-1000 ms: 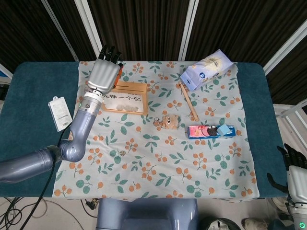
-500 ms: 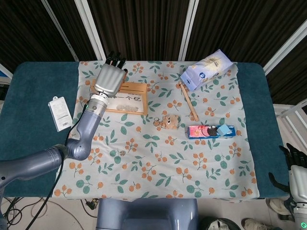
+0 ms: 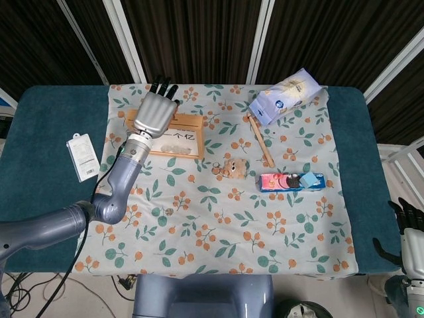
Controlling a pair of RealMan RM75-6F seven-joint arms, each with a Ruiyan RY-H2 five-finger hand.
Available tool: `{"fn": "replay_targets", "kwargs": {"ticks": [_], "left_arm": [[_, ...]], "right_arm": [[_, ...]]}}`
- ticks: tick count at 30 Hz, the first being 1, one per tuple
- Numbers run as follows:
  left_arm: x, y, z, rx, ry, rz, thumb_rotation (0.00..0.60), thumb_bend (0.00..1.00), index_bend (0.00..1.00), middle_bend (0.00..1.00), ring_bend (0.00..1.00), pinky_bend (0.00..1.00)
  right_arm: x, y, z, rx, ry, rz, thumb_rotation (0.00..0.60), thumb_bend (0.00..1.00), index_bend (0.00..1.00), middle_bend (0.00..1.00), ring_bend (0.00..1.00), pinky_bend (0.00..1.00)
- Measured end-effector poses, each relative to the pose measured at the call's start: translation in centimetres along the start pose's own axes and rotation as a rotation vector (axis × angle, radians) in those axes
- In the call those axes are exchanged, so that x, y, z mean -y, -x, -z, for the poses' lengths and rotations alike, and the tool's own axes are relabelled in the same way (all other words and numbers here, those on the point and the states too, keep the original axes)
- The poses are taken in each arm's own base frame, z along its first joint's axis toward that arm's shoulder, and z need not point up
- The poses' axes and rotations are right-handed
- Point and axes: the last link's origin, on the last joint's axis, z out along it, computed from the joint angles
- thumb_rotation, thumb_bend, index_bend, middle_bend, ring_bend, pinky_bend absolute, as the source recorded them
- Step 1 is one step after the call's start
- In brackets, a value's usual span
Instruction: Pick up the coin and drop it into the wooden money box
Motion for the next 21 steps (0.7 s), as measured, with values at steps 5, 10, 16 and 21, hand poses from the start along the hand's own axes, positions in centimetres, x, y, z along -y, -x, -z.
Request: {"fn": "replay_targets", "kwargs": {"ticks": [5, 10, 16, 21], "left_arm": [[-0.23, 0.03, 0.07, 0.003, 0.006, 0.000, 0.600, 0.50, 0.75, 0.15, 0.00, 0.00], [-0.29, 0.01, 0.04, 0.001, 0.007, -0.005, 0.600, 0.50, 0.75, 0.15, 0.00, 0.00], [-0.22, -0.20, -0.14, -0.006, 0.000, -0.003, 0.600, 0.50, 0.75, 0.15, 0.00, 0.00], [-0.16, -0.07, -0.12, -0.002, -0.002, -0.014, 0.600, 0.50, 0.75, 0.15, 0.00, 0.00]], "right_arm": [[-0.06, 0.03, -0.03, 0.001, 0.007, 0.000, 0.600, 0.37, 0.13, 0.05, 0.02, 0.00], [-0.05, 0.01, -0.05, 0.000, 0.009, 0.000, 0.600, 0.37, 0.13, 0.05, 0.02, 0.00], [-0.04, -0.01, -0.08, 0.001, 0.011, -0.001, 0.600, 0.37, 0.13, 0.05, 0.02, 0.00], [-0.05, 0.01, -0.08, 0.002, 0.013, -0.002, 0.600, 0.37, 0.13, 0.05, 0.02, 0.00]]}}
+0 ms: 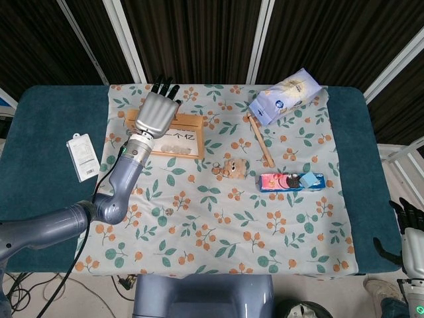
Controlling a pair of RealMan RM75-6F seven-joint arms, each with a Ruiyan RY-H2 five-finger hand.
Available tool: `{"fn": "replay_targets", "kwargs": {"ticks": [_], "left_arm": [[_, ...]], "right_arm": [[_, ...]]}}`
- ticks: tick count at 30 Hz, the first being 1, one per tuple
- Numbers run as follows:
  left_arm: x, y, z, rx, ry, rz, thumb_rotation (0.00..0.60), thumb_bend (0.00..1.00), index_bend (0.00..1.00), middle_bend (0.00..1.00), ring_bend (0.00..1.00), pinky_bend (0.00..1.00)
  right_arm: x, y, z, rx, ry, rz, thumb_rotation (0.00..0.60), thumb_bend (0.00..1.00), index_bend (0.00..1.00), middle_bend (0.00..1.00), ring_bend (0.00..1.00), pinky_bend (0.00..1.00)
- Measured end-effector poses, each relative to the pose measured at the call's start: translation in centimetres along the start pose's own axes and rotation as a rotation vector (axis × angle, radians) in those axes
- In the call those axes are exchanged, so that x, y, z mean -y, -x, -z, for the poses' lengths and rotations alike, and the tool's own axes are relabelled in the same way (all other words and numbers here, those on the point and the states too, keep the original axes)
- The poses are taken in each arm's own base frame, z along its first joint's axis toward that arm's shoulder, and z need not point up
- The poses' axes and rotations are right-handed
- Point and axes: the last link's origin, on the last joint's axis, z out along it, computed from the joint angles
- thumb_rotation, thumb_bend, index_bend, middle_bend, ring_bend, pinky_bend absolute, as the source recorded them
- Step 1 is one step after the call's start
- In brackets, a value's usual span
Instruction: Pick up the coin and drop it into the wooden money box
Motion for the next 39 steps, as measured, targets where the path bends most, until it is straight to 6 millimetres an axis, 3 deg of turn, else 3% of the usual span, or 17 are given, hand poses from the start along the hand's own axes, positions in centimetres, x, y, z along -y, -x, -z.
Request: {"fn": "replay_targets", "kwargs": {"ticks": [22, 39], "left_arm": [[-0.05, 0.47, -0.06, 0.006, -0.006, -0.028, 0.600, 0.50, 0.75, 0.14, 0.00, 0.00], [-0.48, 0.43, 0.01, 0.004, 0.022, -0.053, 0.600, 0.47, 0.55, 0.13, 0.00, 0.00]], "right_arm": [[-0.03, -0.03, 0.01, 0.004, 0.007, -0.006, 0.600, 0.37, 0.13, 0.05, 0.02, 0.00], [-0.04, -0.05, -0.07, 0.012, 0.004, -0.012, 0.600, 0.37, 0.13, 0.05, 0.02, 0.00]]}}
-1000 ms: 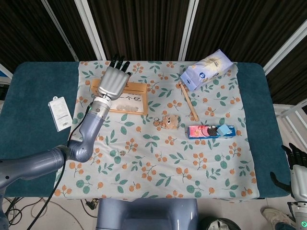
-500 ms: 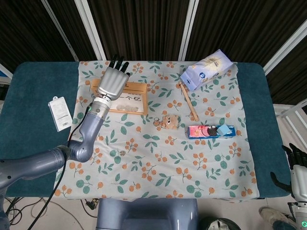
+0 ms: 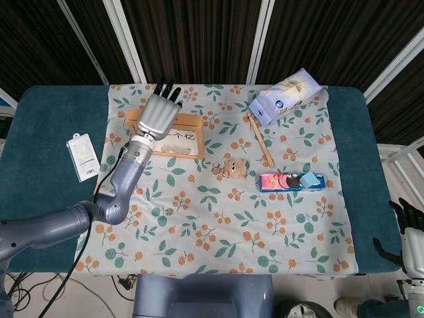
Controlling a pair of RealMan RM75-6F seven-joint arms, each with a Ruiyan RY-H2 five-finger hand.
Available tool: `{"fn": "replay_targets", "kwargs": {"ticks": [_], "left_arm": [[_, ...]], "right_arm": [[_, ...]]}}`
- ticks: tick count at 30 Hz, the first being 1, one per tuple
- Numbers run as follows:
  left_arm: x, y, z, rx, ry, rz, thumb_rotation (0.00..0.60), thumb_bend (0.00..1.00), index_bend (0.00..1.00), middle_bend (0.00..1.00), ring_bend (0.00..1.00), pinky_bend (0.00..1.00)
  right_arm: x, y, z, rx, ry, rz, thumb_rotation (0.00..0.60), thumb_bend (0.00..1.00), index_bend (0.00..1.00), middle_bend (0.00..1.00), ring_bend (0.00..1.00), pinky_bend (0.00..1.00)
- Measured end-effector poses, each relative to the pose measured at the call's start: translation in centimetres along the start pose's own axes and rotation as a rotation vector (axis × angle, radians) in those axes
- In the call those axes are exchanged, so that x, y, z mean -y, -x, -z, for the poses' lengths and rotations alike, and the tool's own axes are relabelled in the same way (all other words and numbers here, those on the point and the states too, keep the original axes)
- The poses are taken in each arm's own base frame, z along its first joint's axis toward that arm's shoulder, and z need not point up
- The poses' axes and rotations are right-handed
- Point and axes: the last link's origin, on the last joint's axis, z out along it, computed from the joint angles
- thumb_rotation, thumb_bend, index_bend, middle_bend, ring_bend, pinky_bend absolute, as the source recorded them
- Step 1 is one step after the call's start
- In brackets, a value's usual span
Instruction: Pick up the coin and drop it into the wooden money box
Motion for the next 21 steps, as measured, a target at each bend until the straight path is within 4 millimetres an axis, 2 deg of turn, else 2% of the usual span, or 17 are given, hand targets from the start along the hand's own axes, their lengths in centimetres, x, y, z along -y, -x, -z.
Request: {"fn": "replay_targets", "kwargs": {"ticks": [9, 13, 18, 21], "left_arm": [[0.2, -0.5, 0.3, -0.008, 0.002, -0.013, 0.600, 0.42, 0.45, 0.12, 0.00, 0.00], [0.5, -0.7, 0.4, -0.009, -0.002, -0.022, 0.600, 0.37, 0.44, 0.11, 0.00, 0.00], [0.6, -0.9, 0.5, -0.016, -0.001, -0.012, 0.600, 0.37, 0.43, 0.12, 0.00, 0.00], [0.7, -1.8, 0.6, -0.047, -0.010, 0.017, 0.600, 0.37, 0.43, 0.12, 0.00, 0.00]], "right_arm": [[0.0, 0.1, 0.0, 0.003, -0.002, 0.004, 0.600, 0.37, 0.13, 0.05, 0.02, 0.00], [0.0, 0.1, 0.0, 0.003, 0.001, 0.004, 0.600, 0.37, 0.13, 0.05, 0.02, 0.00], [0.1, 0.1, 0.0, 0.001, 0.002, 0.003, 0.600, 0.37, 0.13, 0.05, 0.02, 0.00], [0.1, 0.0, 0.0, -0.001, 0.003, 0.000, 0.600, 0.37, 0.13, 0.05, 0.02, 0.00]]}}
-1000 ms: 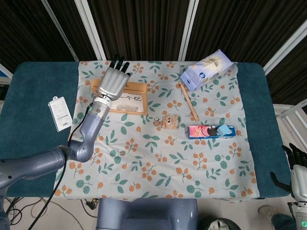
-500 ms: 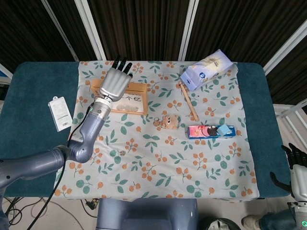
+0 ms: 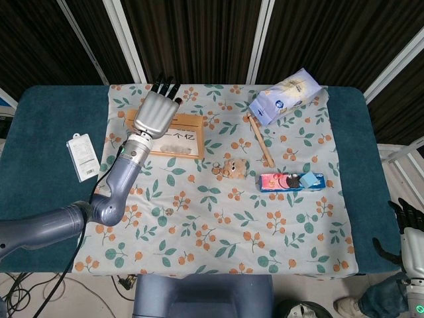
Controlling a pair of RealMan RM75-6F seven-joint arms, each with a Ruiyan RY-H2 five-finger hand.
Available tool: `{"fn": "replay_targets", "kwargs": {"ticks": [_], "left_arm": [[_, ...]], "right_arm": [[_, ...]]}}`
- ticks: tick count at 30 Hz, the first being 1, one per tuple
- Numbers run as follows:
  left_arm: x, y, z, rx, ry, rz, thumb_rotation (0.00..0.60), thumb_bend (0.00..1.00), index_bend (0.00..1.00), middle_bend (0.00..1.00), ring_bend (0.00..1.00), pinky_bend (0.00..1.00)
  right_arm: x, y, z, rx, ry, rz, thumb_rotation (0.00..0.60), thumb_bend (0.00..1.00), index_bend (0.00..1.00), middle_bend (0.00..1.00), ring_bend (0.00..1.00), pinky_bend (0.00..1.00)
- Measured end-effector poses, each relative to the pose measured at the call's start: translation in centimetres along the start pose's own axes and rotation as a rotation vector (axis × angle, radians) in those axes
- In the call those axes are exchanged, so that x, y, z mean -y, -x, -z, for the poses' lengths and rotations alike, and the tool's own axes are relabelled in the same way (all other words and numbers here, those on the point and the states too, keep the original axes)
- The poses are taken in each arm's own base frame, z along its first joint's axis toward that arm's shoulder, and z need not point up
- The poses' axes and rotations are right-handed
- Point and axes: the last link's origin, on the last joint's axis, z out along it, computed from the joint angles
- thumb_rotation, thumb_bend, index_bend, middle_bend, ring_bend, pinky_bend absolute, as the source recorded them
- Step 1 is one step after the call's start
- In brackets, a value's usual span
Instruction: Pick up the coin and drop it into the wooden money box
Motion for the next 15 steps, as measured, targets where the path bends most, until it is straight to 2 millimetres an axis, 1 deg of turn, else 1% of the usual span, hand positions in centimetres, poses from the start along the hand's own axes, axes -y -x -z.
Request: {"fn": "replay_targets", "kwargs": {"ticks": [3, 5, 8, 10, 12, 15], "left_arm": [[0.5, -1.5, 0.2, -0.064, -0.018, 0.034, 0.600, 0.37, 0.43, 0.12, 0.00, 0.00], [1.0, -2.7, 0.7, -0.123, -0.036, 0.063, 0.600, 0.37, 0.42, 0.12, 0.00, 0.00], [2.3, -4.3, 2.2, -0.210, -0.067, 0.120, 0.600, 0.34, 0.42, 0.12, 0.00, 0.00], [3.5, -4.9, 3.9, -0.259, -0.090, 0.176, 0.600, 0.31, 0.41, 0.11, 0.00, 0.00], [4.7, -5.0, 5.6, -0.286, -0.110, 0.231, 0.600, 0.28, 0.40, 0.11, 0.00, 0.00], [6.4, -4.2, 8.9, -0.299, -0.130, 0.325, 0.600, 0.23, 0.40, 0.11, 0.00, 0.00]], "right_arm": [[-0.1, 0.0, 0.0, 0.001, 0.003, 0.000, 0.600, 0.37, 0.13, 0.05, 0.02, 0.00], [-0.1, 0.0, 0.0, 0.000, 0.003, -0.001, 0.600, 0.37, 0.13, 0.05, 0.02, 0.00], [-0.1, 0.0, 0.0, 0.000, 0.006, -0.001, 0.600, 0.37, 0.13, 0.05, 0.02, 0.00], [-0.1, 0.0, -0.1, 0.000, 0.009, -0.002, 0.600, 0.37, 0.13, 0.05, 0.02, 0.00], [-0.1, 0.0, -0.1, 0.001, 0.008, -0.002, 0.600, 0.37, 0.13, 0.05, 0.02, 0.00], [-0.1, 0.1, -0.2, 0.005, 0.008, -0.001, 0.600, 0.37, 0.13, 0.05, 0.02, 0.00]]}}
